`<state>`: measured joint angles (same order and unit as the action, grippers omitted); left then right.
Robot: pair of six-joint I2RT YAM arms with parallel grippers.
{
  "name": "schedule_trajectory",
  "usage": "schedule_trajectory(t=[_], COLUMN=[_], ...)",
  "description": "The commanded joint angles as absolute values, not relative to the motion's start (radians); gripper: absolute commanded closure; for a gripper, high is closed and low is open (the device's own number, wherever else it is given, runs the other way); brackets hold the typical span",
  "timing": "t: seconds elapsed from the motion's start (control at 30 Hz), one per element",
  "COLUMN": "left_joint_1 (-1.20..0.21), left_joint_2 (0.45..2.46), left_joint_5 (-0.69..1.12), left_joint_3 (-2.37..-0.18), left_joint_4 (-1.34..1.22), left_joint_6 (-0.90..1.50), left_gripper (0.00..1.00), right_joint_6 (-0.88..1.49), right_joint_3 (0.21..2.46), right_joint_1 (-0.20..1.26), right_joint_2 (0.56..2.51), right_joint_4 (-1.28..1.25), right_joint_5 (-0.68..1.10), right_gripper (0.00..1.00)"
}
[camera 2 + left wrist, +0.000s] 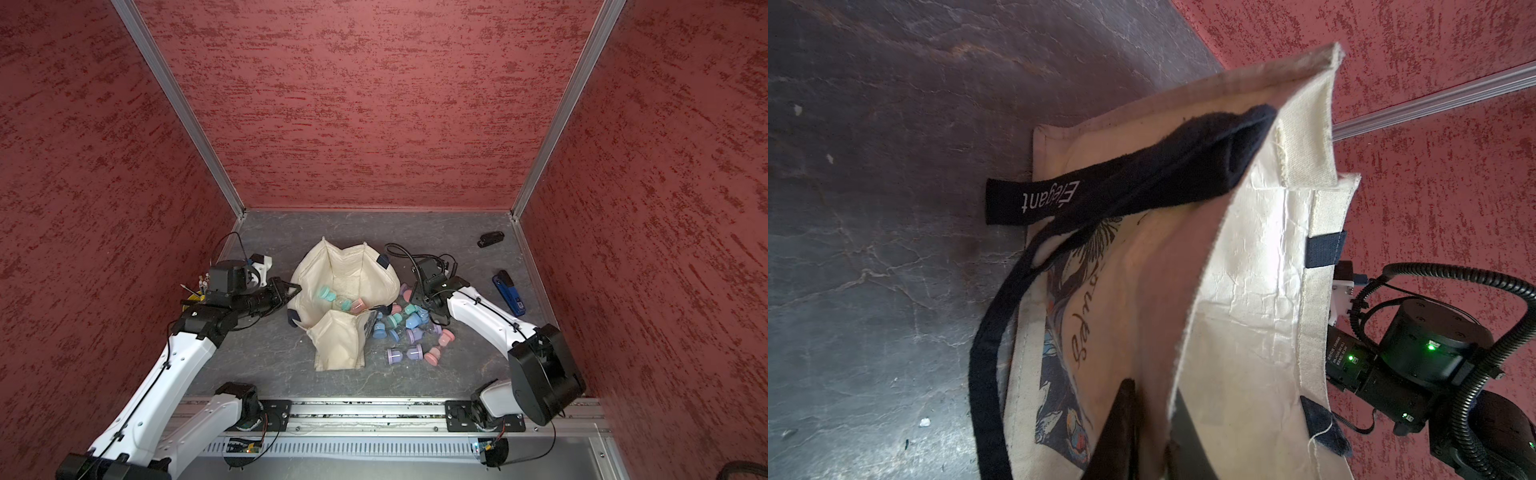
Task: Put the hourglass into the canvas bag
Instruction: Pick up the hourglass from the center of the board.
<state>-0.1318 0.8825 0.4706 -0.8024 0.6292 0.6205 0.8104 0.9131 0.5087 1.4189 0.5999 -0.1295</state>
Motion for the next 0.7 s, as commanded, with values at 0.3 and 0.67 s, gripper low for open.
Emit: schedule_trajectory(t=[0.3, 0.67], left_joint_1=[-0.124, -0.123], left_joint_2=[0.881, 0.884], left_joint_5=[0.476, 0.478], left_joint_3=[-0.829, -0.827], left_joint_4=[0.621, 0.618], left_joint_6=[0.612, 0.614], left_gripper=[0.85, 0.86], right_joint_6=[0.806, 0.805], right_joint_3=[0.89, 0.889], right_joint_1=[0.52, 0.524], right_joint_2=[1.448, 1.448], right_joint_4=[0.583, 0.596], right_joint_5=[-0.119, -0.134], right_gripper=[0.4, 0.51])
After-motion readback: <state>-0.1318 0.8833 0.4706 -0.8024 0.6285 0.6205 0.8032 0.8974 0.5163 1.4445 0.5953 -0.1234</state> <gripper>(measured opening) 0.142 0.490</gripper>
